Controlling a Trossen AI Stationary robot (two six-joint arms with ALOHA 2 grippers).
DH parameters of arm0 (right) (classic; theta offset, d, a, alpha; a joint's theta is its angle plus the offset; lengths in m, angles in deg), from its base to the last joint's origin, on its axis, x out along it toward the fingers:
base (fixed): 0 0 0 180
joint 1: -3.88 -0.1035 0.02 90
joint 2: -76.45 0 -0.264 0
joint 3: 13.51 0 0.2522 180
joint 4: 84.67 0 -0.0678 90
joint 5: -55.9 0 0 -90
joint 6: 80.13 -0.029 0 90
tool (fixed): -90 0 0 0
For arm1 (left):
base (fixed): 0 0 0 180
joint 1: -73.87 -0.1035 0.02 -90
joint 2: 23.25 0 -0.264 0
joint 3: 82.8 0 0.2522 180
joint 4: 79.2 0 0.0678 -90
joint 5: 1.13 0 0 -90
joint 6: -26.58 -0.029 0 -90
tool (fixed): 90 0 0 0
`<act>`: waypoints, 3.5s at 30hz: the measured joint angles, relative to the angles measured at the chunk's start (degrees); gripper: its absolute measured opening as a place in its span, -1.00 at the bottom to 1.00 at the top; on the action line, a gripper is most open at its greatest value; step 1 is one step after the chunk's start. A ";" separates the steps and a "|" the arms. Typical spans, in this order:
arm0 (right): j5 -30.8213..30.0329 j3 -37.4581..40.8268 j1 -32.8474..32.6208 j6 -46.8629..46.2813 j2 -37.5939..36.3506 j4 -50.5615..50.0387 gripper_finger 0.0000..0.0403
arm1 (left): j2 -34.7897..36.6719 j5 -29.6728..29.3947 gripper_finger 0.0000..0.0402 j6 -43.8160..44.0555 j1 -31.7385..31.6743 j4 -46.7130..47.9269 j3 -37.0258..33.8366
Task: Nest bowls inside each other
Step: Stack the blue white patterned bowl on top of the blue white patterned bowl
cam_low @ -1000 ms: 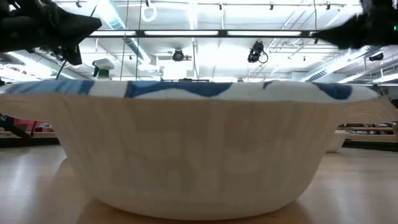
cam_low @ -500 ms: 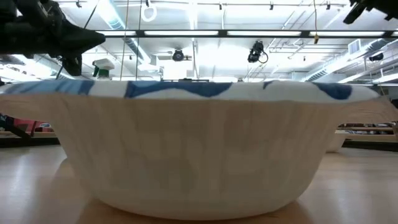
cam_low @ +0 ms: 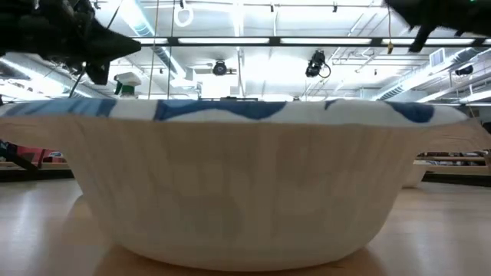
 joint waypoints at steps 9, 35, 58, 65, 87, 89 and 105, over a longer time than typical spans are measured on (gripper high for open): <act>-1.06 -5.85 1.85 -2.21 19.92 -1.64 -0.92 | -11.18 2.58 -0.77 3.77 -6.81 6.39 7.05; 12.33 -25.43 -7.53 0.88 56.55 -22.24 -0.29 | -30.31 14.33 -0.14 9.98 -8.34 34.23 20.03; 8.90 -44.28 -13.76 1.35 78.52 -33.87 -0.11 | -47.65 23.97 -0.03 13.70 -17.13 37.28 20.30; 8.64 -45.94 -13.72 1.88 80.11 -35.75 -0.11 | -47.86 26.45 -0.03 13.75 -17.16 34.91 20.33; 8.32 -45.94 -13.63 3.37 79.87 -35.46 -0.11 | -50.89 29.49 -0.12 14.88 -17.05 34.52 20.57; 8.33 -45.94 -13.63 3.39 79.87 -35.47 -0.11 | -50.89 29.45 -0.20 14.38 -17.05 34.52 20.57; 3.82 -49.45 -20.65 17.98 87.46 -30.08 -0.11 | -50.85 29.34 -0.71 13.22 -17.05 33.96 20.57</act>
